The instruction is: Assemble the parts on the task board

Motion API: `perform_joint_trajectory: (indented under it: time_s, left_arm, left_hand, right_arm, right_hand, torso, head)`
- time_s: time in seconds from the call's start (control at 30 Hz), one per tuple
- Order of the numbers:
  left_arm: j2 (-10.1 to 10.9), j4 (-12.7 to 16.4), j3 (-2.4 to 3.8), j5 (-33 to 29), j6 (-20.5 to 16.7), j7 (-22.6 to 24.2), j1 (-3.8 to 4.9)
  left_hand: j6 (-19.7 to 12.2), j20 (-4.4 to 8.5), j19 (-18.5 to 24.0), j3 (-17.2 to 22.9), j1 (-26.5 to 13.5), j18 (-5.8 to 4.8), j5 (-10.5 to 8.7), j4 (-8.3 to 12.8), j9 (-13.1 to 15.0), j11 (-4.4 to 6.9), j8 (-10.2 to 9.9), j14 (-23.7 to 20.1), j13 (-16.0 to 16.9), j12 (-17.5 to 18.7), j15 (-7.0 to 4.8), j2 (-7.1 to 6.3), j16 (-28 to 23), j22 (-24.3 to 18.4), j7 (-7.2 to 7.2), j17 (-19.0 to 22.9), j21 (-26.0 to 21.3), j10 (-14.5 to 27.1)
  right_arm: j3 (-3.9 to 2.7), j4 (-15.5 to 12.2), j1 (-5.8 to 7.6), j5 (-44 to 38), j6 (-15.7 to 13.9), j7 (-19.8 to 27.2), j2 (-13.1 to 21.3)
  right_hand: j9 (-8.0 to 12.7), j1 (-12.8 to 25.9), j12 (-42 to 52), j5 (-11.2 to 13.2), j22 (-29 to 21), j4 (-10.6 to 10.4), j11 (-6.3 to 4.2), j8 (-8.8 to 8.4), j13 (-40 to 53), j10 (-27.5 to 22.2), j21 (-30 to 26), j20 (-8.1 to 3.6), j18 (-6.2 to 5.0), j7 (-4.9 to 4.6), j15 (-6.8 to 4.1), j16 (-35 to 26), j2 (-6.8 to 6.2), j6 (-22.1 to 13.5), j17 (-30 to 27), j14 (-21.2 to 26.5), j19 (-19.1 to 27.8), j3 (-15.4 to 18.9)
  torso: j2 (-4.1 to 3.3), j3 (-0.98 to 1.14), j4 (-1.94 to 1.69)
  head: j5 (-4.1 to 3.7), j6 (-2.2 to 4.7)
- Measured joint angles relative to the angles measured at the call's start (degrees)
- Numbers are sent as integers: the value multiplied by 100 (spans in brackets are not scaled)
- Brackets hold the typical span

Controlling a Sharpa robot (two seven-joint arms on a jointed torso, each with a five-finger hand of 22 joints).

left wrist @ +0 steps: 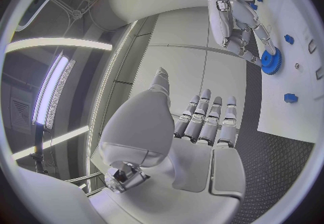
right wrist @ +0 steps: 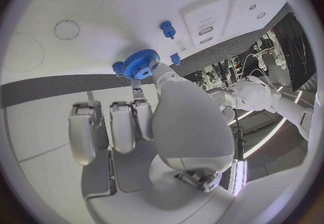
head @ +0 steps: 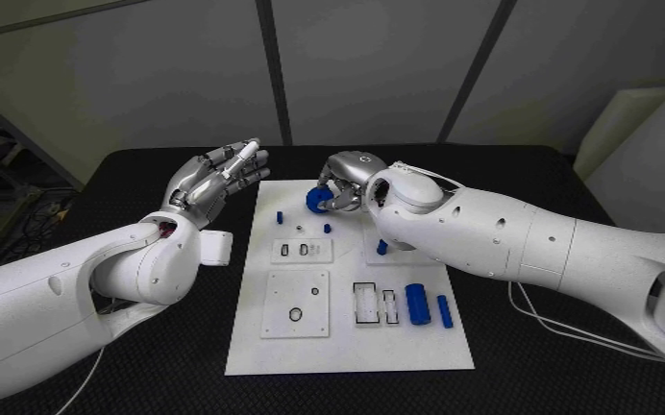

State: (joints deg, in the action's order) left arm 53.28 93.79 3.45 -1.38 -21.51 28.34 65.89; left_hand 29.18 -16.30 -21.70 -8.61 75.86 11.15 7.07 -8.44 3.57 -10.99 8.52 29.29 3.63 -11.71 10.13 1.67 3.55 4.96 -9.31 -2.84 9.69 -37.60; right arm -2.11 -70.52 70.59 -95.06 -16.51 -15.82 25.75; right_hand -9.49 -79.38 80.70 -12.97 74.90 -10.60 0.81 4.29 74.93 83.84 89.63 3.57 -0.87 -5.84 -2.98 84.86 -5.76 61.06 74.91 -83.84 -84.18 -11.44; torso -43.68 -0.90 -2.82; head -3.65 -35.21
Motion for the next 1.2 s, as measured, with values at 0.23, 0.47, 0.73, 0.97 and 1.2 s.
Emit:
perform_joint_trajectory:
  time_s: [0.23, 0.47, 0.73, 0.97, 1.2]
  left_arm:
    - [-2, -1, 0, 0, 0, -2, 0]
    - [1, 1, 0, 1, 0, -3, 0]
    - [5, 1, 0, 1, 1, -6, 0]
    - [20, 2, 0, 1, 1, -10, 0]
    - [55, -6, 0, 1, 2, -14, 1]
  left_hand:
    - [0, 0, 0, 0, 0, 0, 0, 0, 0, 0, 0, 0, 0, 0, 0, 0, 0, 0, 0, 0, 0, 0]
    - [0, 0, 0, 0, 0, 0, 0, 0, 0, 0, 0, 0, 0, 0, 0, 0, 0, 0, 0, 0, 0, 0]
    - [0, 0, 0, 0, 0, 0, 0, 0, -5, 0, 0, 0, 0, 0, 0, 0, 0, 0, 0, 0, 0, 0]
    - [0, 0, 0, 0, 0, 0, 0, 0, -4, 0, 0, 0, 0, 0, 0, 0, 0, 0, 0, 0, 0, 0]
    - [0, 0, 0, 0, 0, 0, 0, 0, -4, 0, 0, 0, 0, 20, 0, 0, 0, 0, 0, 0, 0, 0]
  right_arm:
    - [8, 43, 0, -20, 90, -50, -47]
    - [8, 81, 0, -29, 181, -79, -65]
    - [9, 95, 1, -30, 255, -92, -70]
    - [10, -141, 0, 55, 84, -49, 224]
    - [9, -626, -3, 616, -470, 332, 1071]
  right_hand:
    - [-29, 116, -148, 84, 0, 23, 26, -65, 0, 16, 0, 0, 0, -33, 0, 0, -38, -270, 0, 0, 0, 23]
    - [218, 363, -301, 505, 0, -42, 147, -69, 0, -105, 0, 56, 0, -160, 86, 0, -231, -911, 0, -21, 8, 135]
    - [395, 549, -312, 682, 0, -590, 206, -69, -1, -123, 0, 125, 1, -226, 138, 0, -464, -1189, 0, -8, 21, 264]
    - [415, 754, -245, 682, 0, -596, 247, -44, -1, -82, 0, 125, 1, -210, 146, 0, -410, -1074, -1, 0, 21, 271]
    - [434, 673, -283, 647, 0, -552, 247, -31, -1, -82, 0, 125, 1, -175, 146, 0, -343, -929, 4, 0, 21, 166]
  torso:
    - [0, 3, 7]
    - [1, 3, 7]
    - [2, 2, 7]
    - [3, 5, 4]
    - [9, 12, 24]
  head:
    - [5, -4]
    - [5, -7]
    - [-4, -1]
    - [-5, 18]
    - [-18, 55]
